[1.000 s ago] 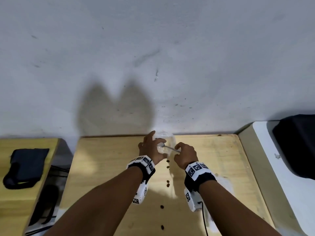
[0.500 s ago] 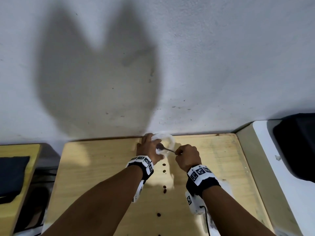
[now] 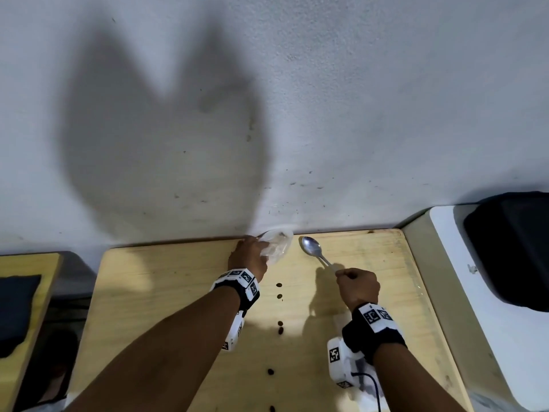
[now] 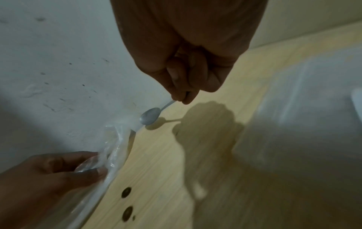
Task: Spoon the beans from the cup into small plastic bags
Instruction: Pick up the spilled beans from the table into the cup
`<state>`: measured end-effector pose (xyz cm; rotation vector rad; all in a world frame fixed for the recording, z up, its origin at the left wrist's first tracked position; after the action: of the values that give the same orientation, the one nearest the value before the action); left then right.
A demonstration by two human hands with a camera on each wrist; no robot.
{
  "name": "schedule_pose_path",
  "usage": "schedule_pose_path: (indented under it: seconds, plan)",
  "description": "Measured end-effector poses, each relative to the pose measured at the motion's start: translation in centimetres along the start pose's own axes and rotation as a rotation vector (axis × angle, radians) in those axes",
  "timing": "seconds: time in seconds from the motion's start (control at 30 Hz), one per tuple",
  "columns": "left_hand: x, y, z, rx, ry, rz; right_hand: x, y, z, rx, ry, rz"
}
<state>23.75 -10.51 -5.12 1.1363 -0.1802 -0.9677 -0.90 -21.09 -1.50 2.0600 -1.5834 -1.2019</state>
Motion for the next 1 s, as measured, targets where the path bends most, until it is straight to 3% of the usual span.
schedule_pose_path:
  seconds: [0.3, 0.67, 1.0]
  plan:
    - [-1.9, 1.0, -2.8, -0.185, 0.083, 0.071, -1.0, -3.8, 0.6, -0.011, -0.047, -0.05]
    - [-4.5, 0.8, -3.7, -0.229, 0.148, 0.08, -2.5, -5.1, 0.5, -0.323, 0.091, -0.144]
    - [-7.0, 1.1, -5.3, -0.317, 0.144, 0.131, -4.0, -4.8, 1.0, -0.317, 0.166, -0.152]
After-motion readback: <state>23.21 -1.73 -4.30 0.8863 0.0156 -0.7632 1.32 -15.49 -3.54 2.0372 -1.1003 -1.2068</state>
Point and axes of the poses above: each hand's wrist, its own x-axis towards the middle knuckle, its own y-axis out of the back of the hand, z = x × y, the point moved 5 cm from there along x, towards the middle knuckle, and after that the axes turned 3 degrees about y, right-handed, at the moved point
